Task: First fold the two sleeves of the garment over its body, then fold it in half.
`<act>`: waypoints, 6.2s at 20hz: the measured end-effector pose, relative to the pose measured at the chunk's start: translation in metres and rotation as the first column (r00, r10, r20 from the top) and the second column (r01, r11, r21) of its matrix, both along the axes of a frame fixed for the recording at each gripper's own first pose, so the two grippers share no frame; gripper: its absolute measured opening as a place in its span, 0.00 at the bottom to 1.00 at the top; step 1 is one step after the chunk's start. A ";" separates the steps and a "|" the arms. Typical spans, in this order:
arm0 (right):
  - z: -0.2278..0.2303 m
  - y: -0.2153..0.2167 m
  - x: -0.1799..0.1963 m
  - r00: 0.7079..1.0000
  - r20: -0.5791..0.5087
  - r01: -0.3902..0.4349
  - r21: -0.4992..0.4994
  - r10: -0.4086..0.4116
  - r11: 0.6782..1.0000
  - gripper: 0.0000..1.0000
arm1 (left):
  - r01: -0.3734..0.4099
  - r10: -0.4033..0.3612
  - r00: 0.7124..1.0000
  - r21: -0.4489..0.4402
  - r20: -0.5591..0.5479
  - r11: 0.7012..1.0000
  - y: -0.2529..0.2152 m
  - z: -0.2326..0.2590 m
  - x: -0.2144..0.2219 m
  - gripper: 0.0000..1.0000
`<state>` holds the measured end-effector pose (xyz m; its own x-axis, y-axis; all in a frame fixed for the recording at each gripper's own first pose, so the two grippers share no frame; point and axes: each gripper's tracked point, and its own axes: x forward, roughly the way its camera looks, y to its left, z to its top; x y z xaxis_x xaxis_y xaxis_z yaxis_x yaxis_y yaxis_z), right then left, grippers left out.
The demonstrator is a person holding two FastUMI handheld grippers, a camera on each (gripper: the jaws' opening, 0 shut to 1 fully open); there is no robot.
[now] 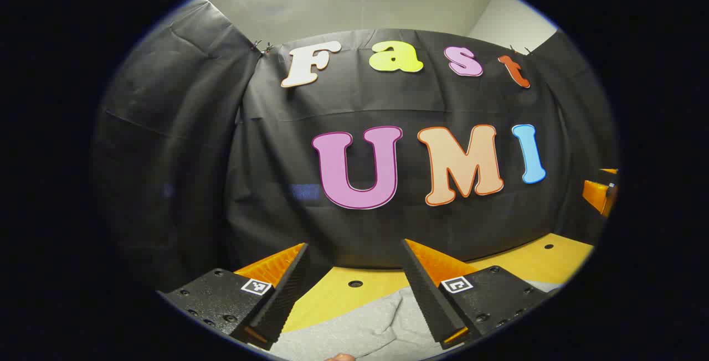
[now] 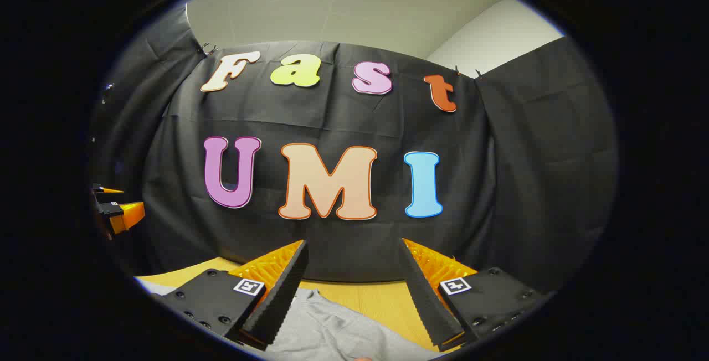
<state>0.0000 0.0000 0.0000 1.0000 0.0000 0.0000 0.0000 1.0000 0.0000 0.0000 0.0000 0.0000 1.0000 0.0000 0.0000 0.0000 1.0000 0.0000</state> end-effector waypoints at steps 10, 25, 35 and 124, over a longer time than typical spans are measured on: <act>-0.008 -0.007 0.010 1.000 -0.024 0.015 -0.006 -0.015 1.000 0.99 | 0.010 -0.010 1.000 -0.019 0.004 1.000 -0.003 0.000 0.005 0.97; -0.064 -0.133 0.006 0.964 -0.186 0.181 -0.051 -0.188 0.982 0.99 | -0.006 0.005 1.000 -0.051 -0.013 0.999 -0.005 -0.008 0.015 0.95; -0.187 -0.211 -0.074 0.845 -0.479 0.205 -0.116 -0.236 0.972 0.99 | -0.007 0.005 0.999 -0.042 -0.042 0.999 -0.013 -0.020 0.018 0.95; -0.315 0.296 0.097 0.521 -0.708 -0.260 0.401 0.477 0.879 0.04 | -0.402 0.421 0.882 0.128 -0.211 0.907 0.240 -0.094 -0.096 0.97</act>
<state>0.0967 0.2961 -0.3151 0.5211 0.4771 -0.7077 -0.2603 0.8785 0.4006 -0.0963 0.2397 -0.0944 0.8821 0.4213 -0.2108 -0.4023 0.9065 0.1279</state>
